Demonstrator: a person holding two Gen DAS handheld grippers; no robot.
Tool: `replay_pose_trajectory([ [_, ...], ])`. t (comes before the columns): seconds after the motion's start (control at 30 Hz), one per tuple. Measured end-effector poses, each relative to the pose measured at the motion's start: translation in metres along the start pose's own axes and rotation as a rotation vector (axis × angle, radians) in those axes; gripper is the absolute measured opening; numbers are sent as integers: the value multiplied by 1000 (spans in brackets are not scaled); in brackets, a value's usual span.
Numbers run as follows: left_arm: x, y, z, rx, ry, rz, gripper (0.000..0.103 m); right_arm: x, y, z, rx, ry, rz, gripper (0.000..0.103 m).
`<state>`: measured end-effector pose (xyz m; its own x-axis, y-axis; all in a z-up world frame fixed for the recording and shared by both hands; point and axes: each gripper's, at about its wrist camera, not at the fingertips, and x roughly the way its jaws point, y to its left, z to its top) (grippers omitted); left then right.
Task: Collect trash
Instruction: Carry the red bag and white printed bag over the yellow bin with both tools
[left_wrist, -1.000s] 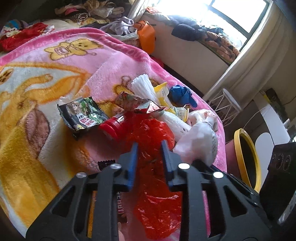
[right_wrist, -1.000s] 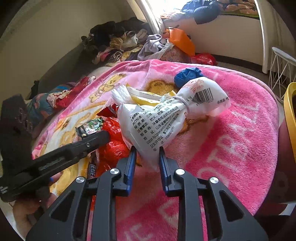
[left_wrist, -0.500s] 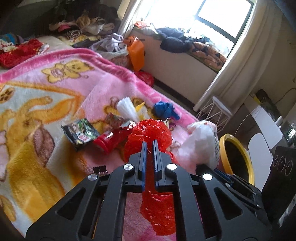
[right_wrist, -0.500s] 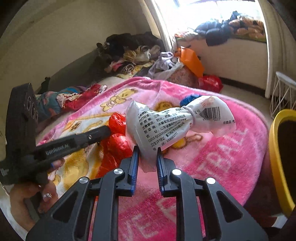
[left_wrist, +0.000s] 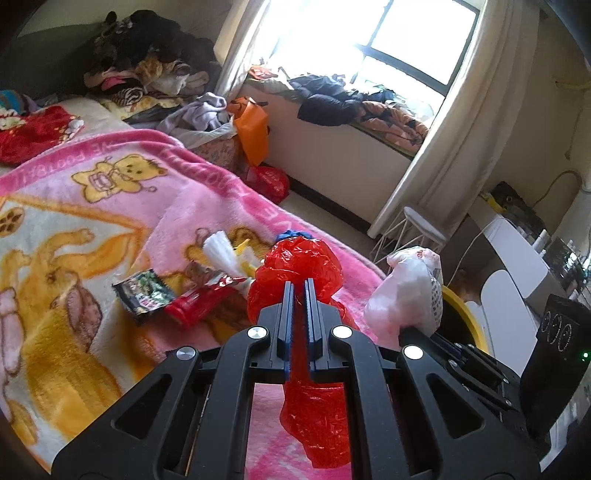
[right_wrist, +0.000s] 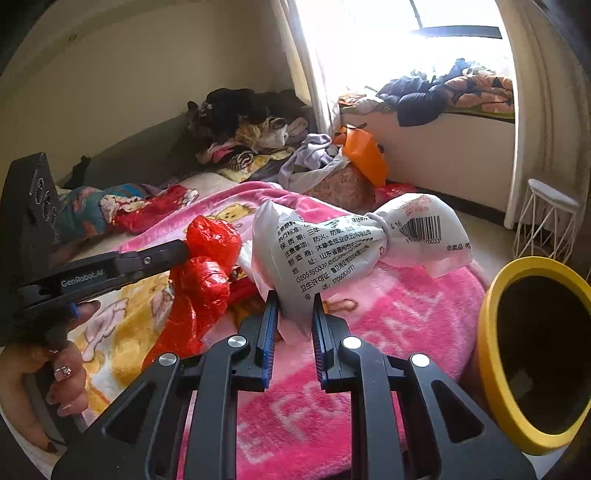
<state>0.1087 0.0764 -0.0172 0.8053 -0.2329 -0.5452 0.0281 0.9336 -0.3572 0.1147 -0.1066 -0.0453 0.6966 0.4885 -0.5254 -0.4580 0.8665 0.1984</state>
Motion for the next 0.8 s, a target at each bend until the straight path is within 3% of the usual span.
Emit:
replay_pose_trajectory([
  [0.8,7,-49,-2,49,-27,-65,3,-37,-45,-5,76,-27,-131,17],
])
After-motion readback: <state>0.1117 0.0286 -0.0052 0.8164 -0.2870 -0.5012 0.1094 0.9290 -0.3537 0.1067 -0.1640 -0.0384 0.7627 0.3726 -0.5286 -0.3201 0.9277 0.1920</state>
